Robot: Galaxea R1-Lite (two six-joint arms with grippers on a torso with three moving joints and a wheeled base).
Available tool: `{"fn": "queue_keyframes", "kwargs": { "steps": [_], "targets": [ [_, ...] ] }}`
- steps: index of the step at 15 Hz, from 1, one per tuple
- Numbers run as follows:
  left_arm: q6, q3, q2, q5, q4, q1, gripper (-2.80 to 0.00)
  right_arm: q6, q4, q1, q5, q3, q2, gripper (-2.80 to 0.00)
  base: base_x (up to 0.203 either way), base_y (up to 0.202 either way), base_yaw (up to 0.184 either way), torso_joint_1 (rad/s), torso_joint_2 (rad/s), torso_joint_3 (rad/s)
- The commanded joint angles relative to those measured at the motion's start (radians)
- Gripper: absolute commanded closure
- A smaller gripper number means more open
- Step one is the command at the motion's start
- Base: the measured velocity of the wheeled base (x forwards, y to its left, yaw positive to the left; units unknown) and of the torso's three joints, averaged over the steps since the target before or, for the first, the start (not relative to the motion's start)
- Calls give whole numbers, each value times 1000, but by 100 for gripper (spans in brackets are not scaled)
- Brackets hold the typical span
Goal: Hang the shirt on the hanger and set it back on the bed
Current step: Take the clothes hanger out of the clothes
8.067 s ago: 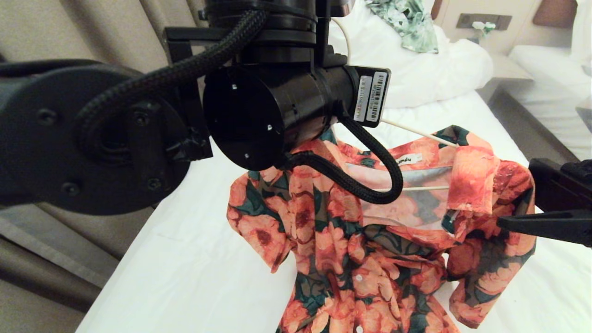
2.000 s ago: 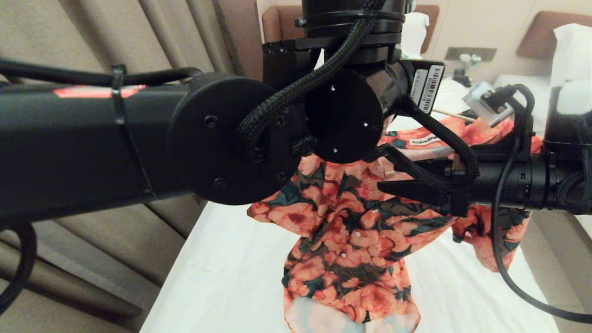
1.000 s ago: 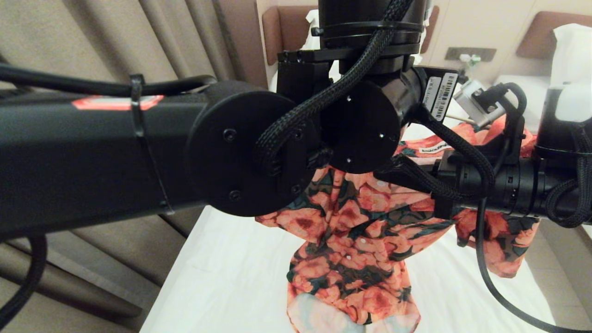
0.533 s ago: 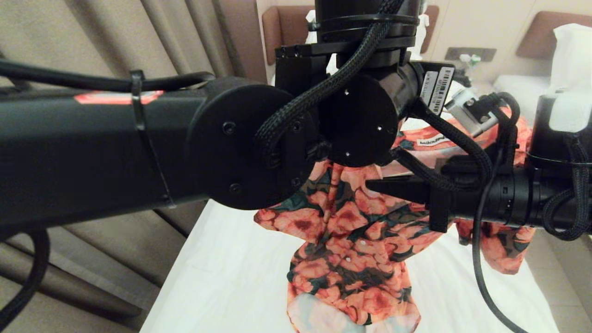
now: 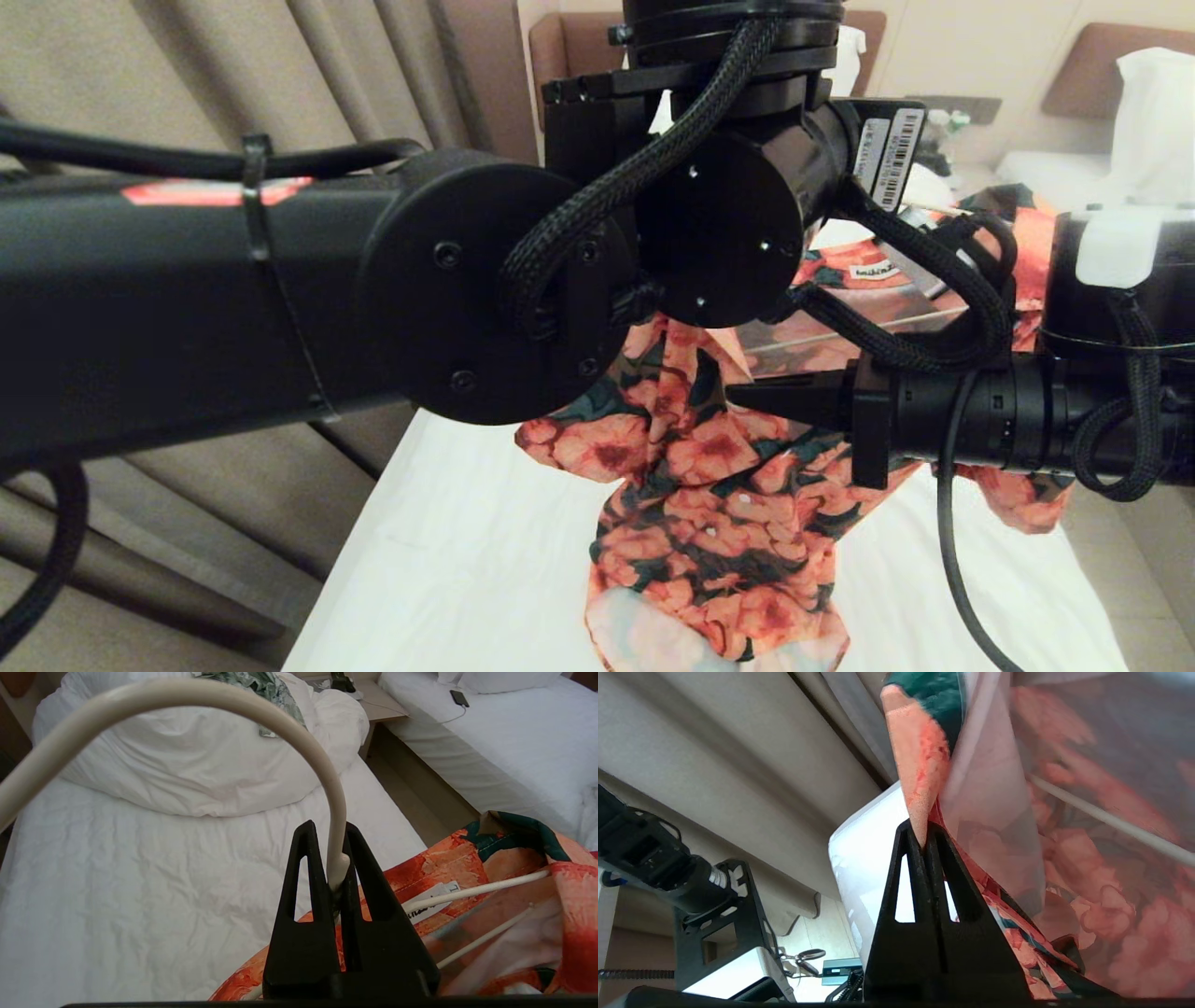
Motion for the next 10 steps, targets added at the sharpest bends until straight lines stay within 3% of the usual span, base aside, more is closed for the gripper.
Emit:
{"fn": "queue_keyframes", "kwargs": {
  "steps": [1, 6, 7, 10],
  "targets": [
    [-1, 0, -4, 5, 0, 2, 0, 1, -6, -1, 2, 0, 8, 0, 0, 0, 0, 0, 0, 0],
    [-9, 16, -31, 6, 3, 2, 0, 0, -5, -3, 2, 1, -1, 0, 0, 0, 0, 0, 0, 0],
    [-10, 16, -31, 6, 3, 3, 0, 0, -5, -3, 0, 0, -1, -280, 0, 0, 0, 0, 0, 0],
    [-11, 16, -36, 7, 8, 10, 0, 1, -4, -7, -1, -2, -7, -280, 0, 0, 0, 0, 0, 0]
  ]
}}
